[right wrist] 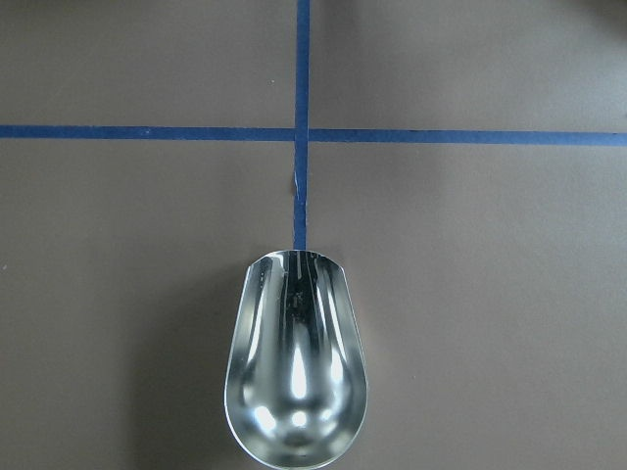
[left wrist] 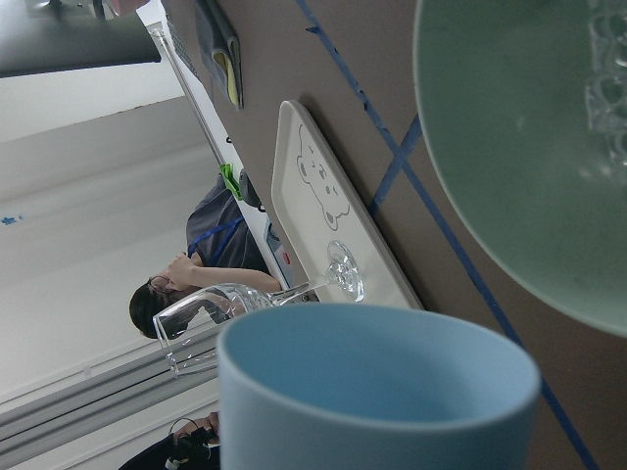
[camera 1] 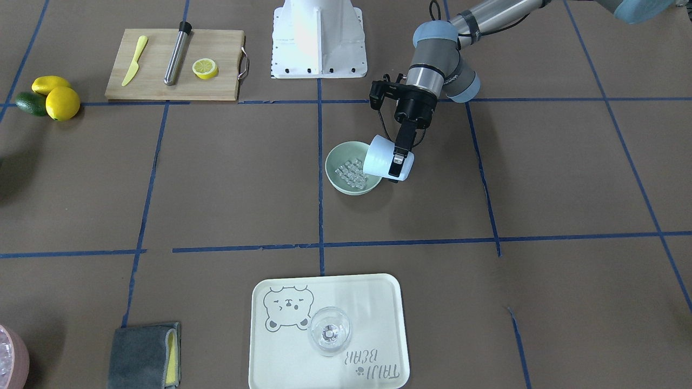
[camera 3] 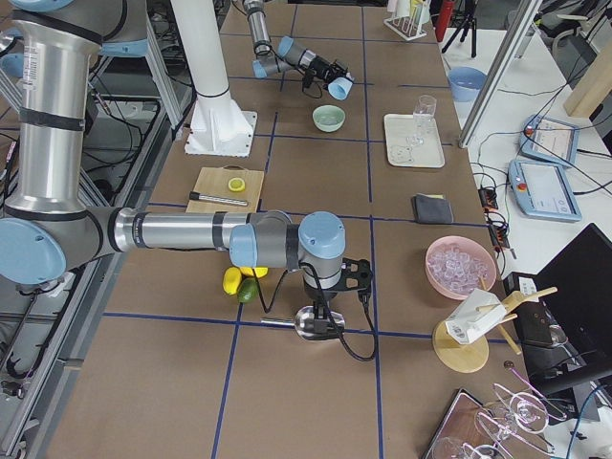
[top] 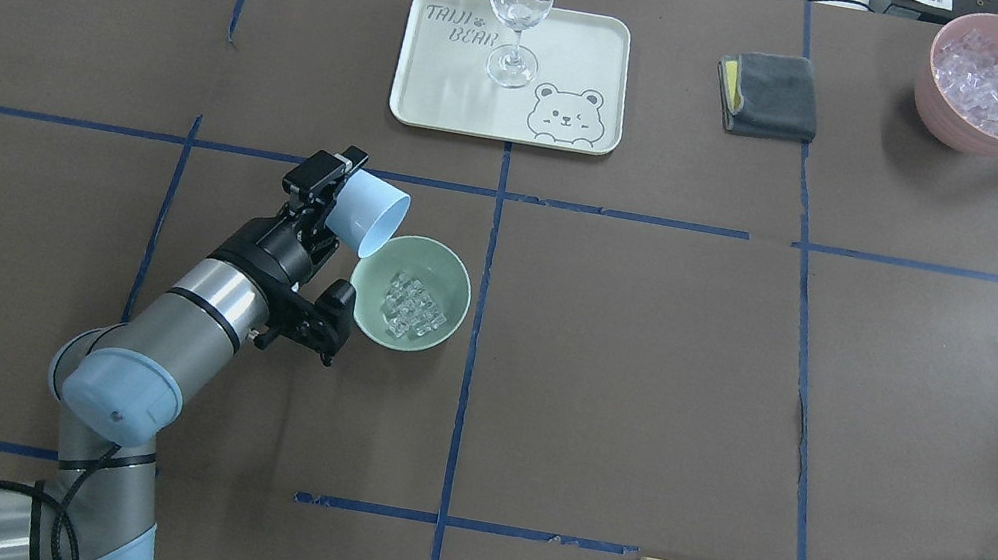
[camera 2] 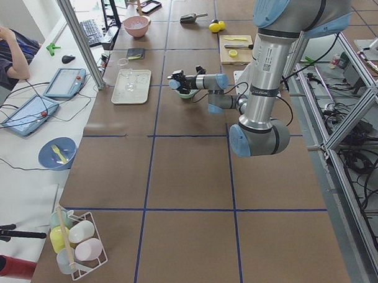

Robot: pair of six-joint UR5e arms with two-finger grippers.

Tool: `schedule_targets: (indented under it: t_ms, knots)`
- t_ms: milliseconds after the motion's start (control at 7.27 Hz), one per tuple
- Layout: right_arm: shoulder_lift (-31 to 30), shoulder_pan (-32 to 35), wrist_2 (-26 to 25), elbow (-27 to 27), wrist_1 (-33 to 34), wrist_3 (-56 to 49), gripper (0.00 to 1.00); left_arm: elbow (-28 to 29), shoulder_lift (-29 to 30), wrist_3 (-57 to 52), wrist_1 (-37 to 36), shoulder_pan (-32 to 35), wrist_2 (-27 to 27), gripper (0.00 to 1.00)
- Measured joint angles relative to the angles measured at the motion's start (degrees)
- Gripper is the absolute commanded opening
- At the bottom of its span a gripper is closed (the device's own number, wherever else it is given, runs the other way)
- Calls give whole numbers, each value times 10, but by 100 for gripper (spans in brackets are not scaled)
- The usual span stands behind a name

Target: Pour ice into bowl

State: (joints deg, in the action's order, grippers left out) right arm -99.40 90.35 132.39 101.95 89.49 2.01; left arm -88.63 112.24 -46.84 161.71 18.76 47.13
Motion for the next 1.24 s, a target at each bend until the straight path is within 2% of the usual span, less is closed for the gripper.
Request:
schedule_targets:
  t_ms: [275, 550, 962, 1238]
  knots:
    - [0, 0, -2, 0, 0, -1, 100, -4, -21, 195, 0, 33, 63, 0]
    - [0, 0, -4, -3, -1, -4, 100, -36, -74, 441, 1, 55, 114, 0]
    - [-1, 0, -1, -10, -2, -5, 100, -77, -145, 561, 17, 76, 126, 0]
    - [1, 0, 0, -10, -2, -4, 100, -75, -198, 789, 84, 80, 142, 0]
